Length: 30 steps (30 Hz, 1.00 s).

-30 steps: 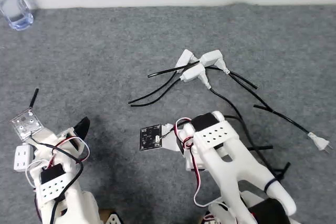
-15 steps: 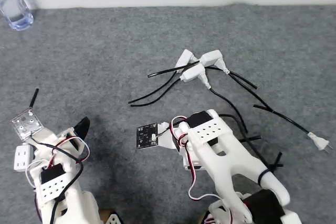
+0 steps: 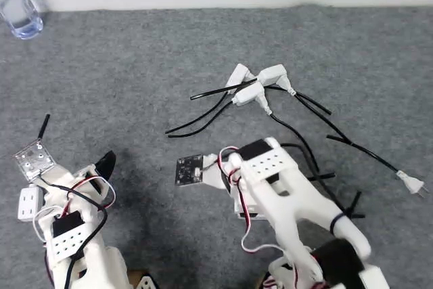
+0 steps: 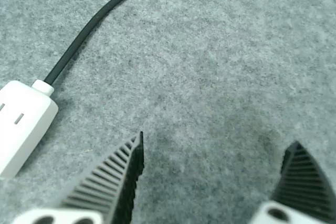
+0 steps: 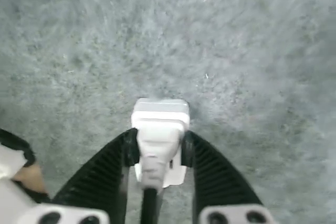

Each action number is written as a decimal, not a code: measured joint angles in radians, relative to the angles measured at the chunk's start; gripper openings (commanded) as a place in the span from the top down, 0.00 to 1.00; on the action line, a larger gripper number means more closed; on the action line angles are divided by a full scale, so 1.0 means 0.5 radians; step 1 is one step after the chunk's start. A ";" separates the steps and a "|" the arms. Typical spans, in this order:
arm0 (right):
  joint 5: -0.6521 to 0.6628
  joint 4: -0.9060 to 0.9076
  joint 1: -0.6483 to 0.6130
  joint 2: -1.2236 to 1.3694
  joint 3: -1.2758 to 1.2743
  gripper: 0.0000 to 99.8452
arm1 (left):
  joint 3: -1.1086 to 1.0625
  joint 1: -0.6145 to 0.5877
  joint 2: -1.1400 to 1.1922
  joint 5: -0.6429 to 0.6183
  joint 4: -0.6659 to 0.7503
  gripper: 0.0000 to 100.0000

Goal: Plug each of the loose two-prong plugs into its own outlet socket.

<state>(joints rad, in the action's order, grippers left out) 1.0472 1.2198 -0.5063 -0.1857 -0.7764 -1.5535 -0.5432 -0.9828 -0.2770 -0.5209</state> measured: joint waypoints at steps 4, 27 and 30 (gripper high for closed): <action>-0.021 0.126 0.018 -0.126 -0.034 0.81 | 0.000 0.000 0.000 0.000 0.000 0.61; 0.064 0.190 0.000 -0.623 -0.153 0.93 | 0.000 0.000 0.000 0.000 0.000 0.61; 0.064 0.153 -0.003 -0.626 -0.172 0.92 | 0.000 0.000 0.000 0.000 0.000 0.61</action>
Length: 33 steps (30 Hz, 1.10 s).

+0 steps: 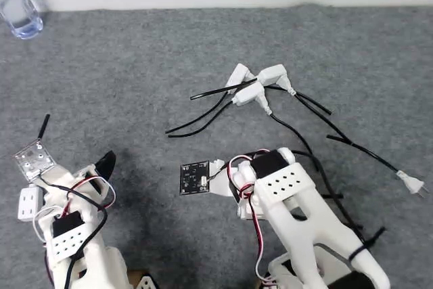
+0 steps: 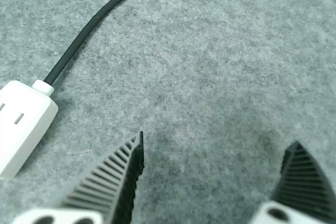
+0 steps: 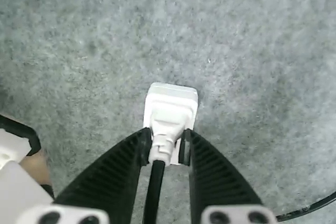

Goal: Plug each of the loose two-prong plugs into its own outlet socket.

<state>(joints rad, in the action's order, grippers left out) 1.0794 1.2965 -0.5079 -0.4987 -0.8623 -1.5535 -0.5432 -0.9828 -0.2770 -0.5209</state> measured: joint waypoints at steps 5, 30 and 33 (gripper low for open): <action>0.003 -0.009 0.006 0.000 0.000 0.99 | 0.000 0.000 0.000 0.000 0.000 0.61; 0.040 -0.255 -0.006 0.135 -0.077 0.99 | 0.000 0.000 0.000 0.000 0.000 0.61; -0.006 -0.196 -0.006 0.055 -0.083 0.96 | 0.000 0.000 0.000 0.000 0.000 0.61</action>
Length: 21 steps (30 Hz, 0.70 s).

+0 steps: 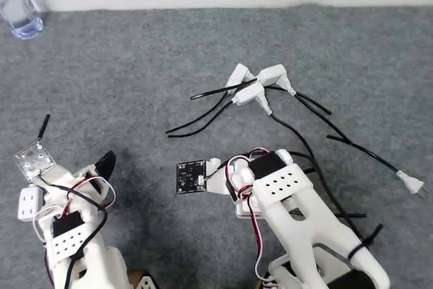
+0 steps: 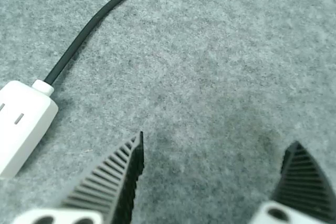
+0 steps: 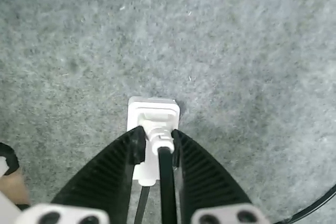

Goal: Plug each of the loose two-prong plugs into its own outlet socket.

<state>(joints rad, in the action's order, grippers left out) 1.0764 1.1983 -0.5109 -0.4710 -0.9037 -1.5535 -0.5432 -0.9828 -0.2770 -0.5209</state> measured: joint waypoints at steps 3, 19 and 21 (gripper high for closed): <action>-0.025 0.129 0.021 -0.089 -0.015 0.84 | 0.000 0.000 0.000 0.000 0.000 0.61; -0.043 0.092 0.040 -0.227 -0.224 0.60 | 0.000 0.000 0.000 0.000 0.000 0.61; -0.043 0.031 0.040 -0.230 -0.258 0.60 | 0.000 0.000 0.000 0.000 0.000 0.61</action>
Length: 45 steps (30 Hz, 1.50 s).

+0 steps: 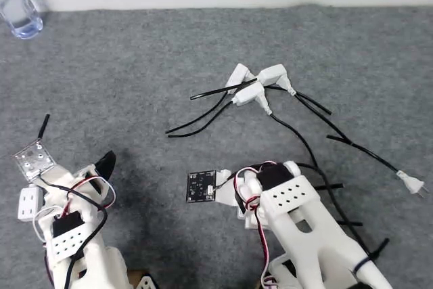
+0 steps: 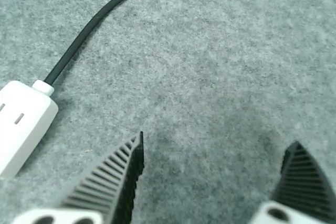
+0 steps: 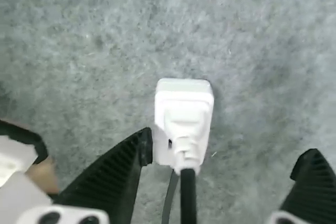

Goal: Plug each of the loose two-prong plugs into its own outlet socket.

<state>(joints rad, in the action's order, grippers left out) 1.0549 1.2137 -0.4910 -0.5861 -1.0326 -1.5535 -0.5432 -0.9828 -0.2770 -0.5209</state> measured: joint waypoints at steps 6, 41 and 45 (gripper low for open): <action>0.000 -0.147 -0.006 -0.003 -0.095 0.60 | 0.000 0.000 0.000 0.000 0.000 0.61; -0.003 -0.150 0.193 0.457 0.721 0.99 | 0.000 0.000 0.000 0.000 0.000 0.61; 0.000 -0.227 0.322 0.660 1.148 0.99 | 0.000 0.000 0.000 0.000 0.000 0.61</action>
<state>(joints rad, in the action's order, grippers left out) 1.0549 1.1001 -0.3299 -0.2562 -0.4588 -1.5535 -0.5432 -0.9828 -0.2770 -0.5209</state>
